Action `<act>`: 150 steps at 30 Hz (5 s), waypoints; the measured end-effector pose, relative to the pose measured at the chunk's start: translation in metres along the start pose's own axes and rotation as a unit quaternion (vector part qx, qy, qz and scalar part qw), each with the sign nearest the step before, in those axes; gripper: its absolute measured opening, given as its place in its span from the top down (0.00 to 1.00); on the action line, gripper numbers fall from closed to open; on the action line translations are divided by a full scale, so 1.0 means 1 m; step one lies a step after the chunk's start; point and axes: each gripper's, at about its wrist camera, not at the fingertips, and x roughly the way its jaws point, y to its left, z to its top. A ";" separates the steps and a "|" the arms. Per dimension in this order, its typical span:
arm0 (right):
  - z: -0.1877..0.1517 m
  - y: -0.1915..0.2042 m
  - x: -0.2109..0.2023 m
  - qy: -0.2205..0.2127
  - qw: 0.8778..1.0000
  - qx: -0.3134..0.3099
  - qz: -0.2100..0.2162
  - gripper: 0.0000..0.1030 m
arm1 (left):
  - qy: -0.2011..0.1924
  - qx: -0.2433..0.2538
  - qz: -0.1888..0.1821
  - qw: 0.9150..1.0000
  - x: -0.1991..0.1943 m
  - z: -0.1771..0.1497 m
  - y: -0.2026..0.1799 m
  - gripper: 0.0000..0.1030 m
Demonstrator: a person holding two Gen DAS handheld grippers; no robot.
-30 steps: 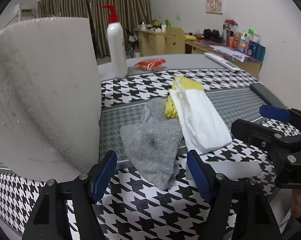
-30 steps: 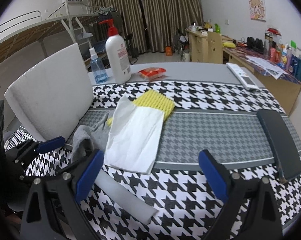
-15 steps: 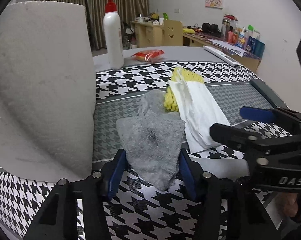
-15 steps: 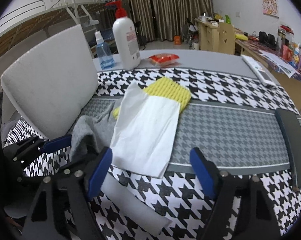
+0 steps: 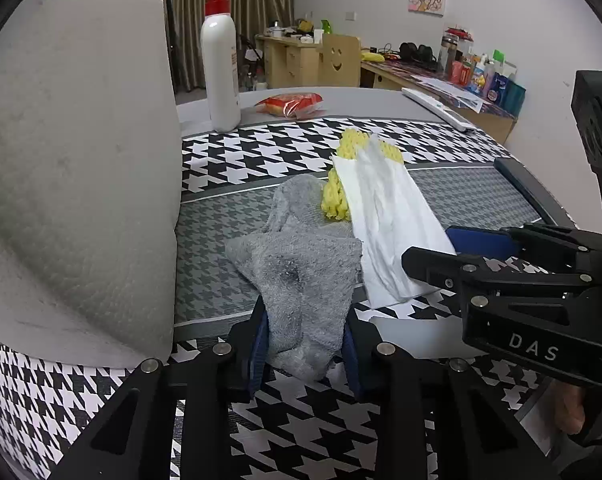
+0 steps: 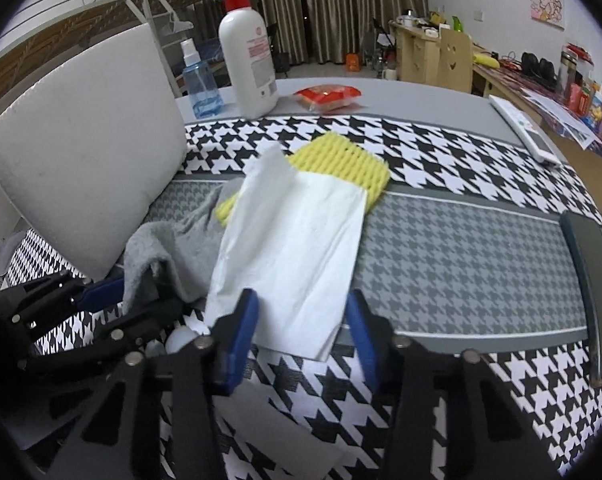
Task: Organize soft objects
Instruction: 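Grasp the grey sock with the left gripper while the right gripper grasps the tissue packet, then lift the grey sock with the left gripper while the right gripper lifts the tissue packet, then release the sock into the foam box with the left gripper while the right carries tissues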
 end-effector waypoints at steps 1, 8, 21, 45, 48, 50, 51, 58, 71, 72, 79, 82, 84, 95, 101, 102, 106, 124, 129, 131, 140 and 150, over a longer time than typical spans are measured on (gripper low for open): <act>0.000 0.001 0.000 0.000 1.000 -0.003 -0.004 0.58 | 0.000 0.001 0.000 1.000 0.000 0.000 0.000 0.70; -0.001 0.010 0.001 0.007 1.000 -0.020 -0.010 0.81 | 0.000 0.000 -0.013 1.000 0.001 0.001 0.001 0.81; -0.005 0.002 -0.032 -0.032 0.999 0.005 0.015 0.94 | -0.025 -0.001 -0.031 0.999 -0.015 0.000 0.001 0.84; -0.008 -0.002 -0.095 -0.115 0.993 0.013 -0.008 0.94 | -0.119 0.018 -0.041 0.992 -0.073 0.012 -0.003 0.84; -0.007 -0.002 -0.100 -0.121 0.992 0.013 -0.009 0.94 | -0.128 0.021 -0.041 0.991 -0.082 0.013 -0.004 0.84; -0.006 -0.001 -0.104 -0.127 0.992 0.014 -0.009 0.94 | -0.134 0.024 -0.040 0.990 -0.088 0.015 -0.005 0.84; -0.005 0.000 -0.106 -0.130 0.991 0.014 -0.010 0.94 | -0.137 0.026 -0.040 0.989 -0.090 0.016 -0.005 0.84; -0.003 0.002 -0.114 -0.144 0.989 0.018 -0.011 0.94 | -0.151 0.038 -0.041 0.987 -0.102 0.019 -0.005 0.84; 0.001 0.012 -0.124 -0.175 0.984 0.022 -0.030 0.94 | -0.178 0.061 -0.046 0.981 -0.119 0.031 0.004 0.84; 0.001 0.013 -0.125 -0.177 0.983 0.022 -0.031 0.94 | -0.181 0.062 -0.048 0.980 -0.121 0.032 0.005 0.84; 0.006 0.018 -0.128 -0.187 0.981 0.022 -0.037 0.94 | -0.190 0.063 -0.058 0.978 -0.127 0.038 0.016 0.84; 0.008 0.021 -0.130 -0.192 0.980 0.019 -0.037 0.94 | -0.198 0.062 -0.060 0.976 -0.131 0.039 0.019 0.84; 0.010 0.022 -0.131 -0.195 0.980 0.018 -0.038 0.94 | -0.199 0.062 -0.064 0.976 -0.133 0.040 0.020 0.84; 0.021 0.032 -0.134 -0.208 0.977 0.012 -0.034 0.94 | -0.209 0.059 -0.069 0.974 -0.141 0.046 0.028 0.84; 0.027 0.039 -0.136 -0.216 0.976 0.002 -0.030 0.94 | -0.220 0.056 -0.062 0.972 -0.145 0.049 0.032 0.84; 0.028 0.041 -0.135 -0.217 0.976 -0.001 -0.029 0.93 | -0.222 0.056 -0.061 0.971 -0.147 0.052 0.033 0.84; 0.032 0.046 -0.135 -0.219 0.975 -0.007 -0.027 0.93 | -0.230 0.049 -0.056 0.970 -0.152 0.057 0.040 0.84; 0.048 0.064 -0.135 -0.231 0.972 -0.030 -0.001 0.94 | -0.265 0.023 -0.019 0.964 -0.172 0.070 0.062 0.84; 0.053 0.071 -0.131 -0.230 0.972 -0.038 0.014 0.94 | -0.265 0.010 0.001 0.964 -0.173 0.071 0.073 0.84; 0.055 0.075 -0.131 -0.230 0.972 -0.042 0.019 0.94 | -0.266 0.006 0.007 0.964 -0.173 0.072 0.078 0.84; 0.064 0.094 -0.124 -0.228 0.971 -0.064 0.042 0.94 | -0.267 -0.012 0.049 0.962 -0.171 0.072 0.097 0.84; 0.076 0.112 -0.110 -0.216 0.971 -0.082 0.069 0.94 | -0.247 -0.033 0.075 0.965 -0.161 0.072 0.116 0.84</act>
